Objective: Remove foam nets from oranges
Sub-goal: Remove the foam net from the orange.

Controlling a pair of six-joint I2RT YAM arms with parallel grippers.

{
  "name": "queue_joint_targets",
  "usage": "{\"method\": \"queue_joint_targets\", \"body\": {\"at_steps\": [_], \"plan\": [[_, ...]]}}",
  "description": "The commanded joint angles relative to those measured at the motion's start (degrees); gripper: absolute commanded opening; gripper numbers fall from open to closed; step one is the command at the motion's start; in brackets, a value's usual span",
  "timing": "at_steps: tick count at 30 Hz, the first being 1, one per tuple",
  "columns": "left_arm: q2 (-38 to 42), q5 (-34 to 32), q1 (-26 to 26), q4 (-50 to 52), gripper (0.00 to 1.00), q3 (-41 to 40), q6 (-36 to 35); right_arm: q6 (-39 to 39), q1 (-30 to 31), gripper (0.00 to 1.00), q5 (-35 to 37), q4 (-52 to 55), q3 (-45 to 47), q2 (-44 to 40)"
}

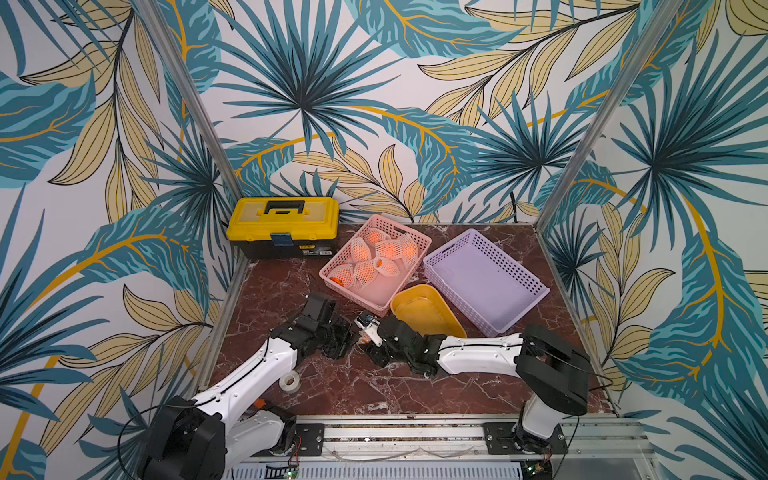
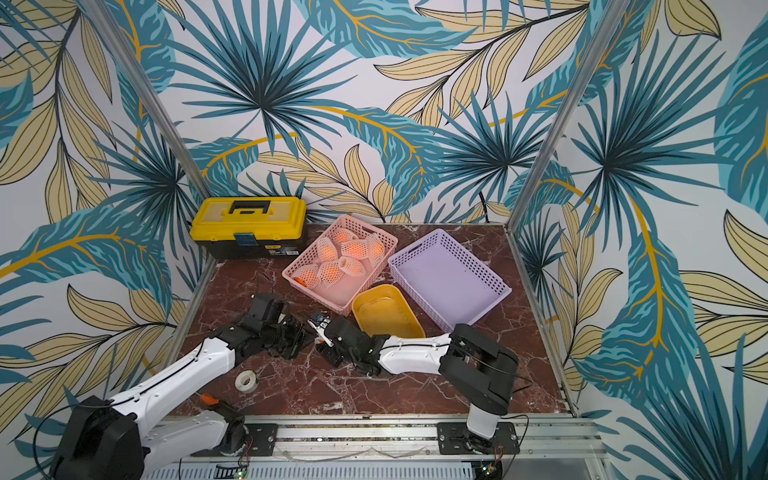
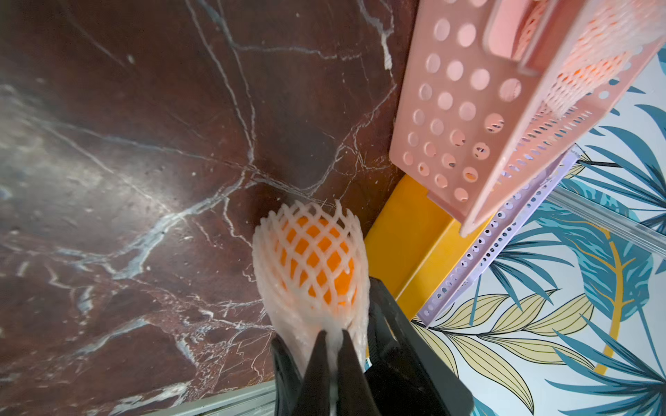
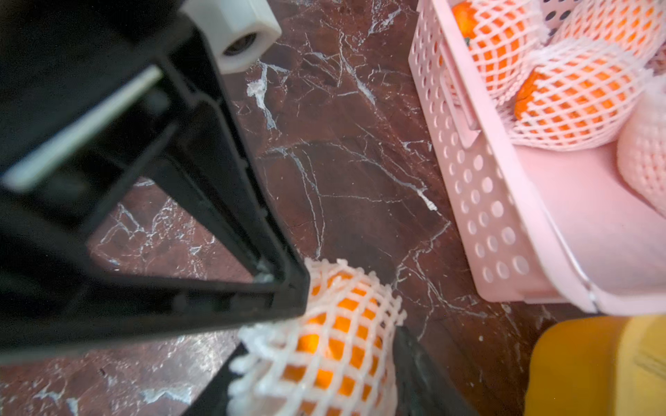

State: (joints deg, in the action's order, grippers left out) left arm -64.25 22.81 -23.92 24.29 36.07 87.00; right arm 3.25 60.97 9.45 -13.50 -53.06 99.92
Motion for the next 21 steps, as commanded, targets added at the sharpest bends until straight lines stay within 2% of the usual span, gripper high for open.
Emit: {"method": "queue_joint_targets", "body": {"at_steps": [1, 5, 9, 12, 18, 21], "plan": [[0.88, 0.31, -0.23, 0.49, 0.07, 1.76, 0.27, 0.78, 0.38, 0.51, 2.85, -1.09, -0.62, 1.42], [1.23, 0.46, -0.25, 0.49, 0.09, 1.97, 0.27, 1.45, 0.38, 0.40, 3.49, -1.05, -0.56, 1.58], [1.65, 0.27, -0.23, 0.36, 0.24, 1.99, 0.02, 2.74, 0.38, 0.30, 3.87, -0.82, -0.56, 1.29], [1.80, -0.03, -0.17, 0.36, 0.42, 2.15, -0.25, 4.41, 0.37, 0.21, 3.24, -0.60, -0.43, 0.91], [1.67, 0.42, -0.13, 0.40, 0.86, 2.51, -0.51, 7.34, 0.26, 0.08, 0.11, 1.22, -0.76, -0.11], [1.93, 0.08, -0.07, 0.36, 0.98, 2.25, -0.36, 8.78, -0.05, 0.03, -1.17, 0.29, 0.33, -1.62]]}}
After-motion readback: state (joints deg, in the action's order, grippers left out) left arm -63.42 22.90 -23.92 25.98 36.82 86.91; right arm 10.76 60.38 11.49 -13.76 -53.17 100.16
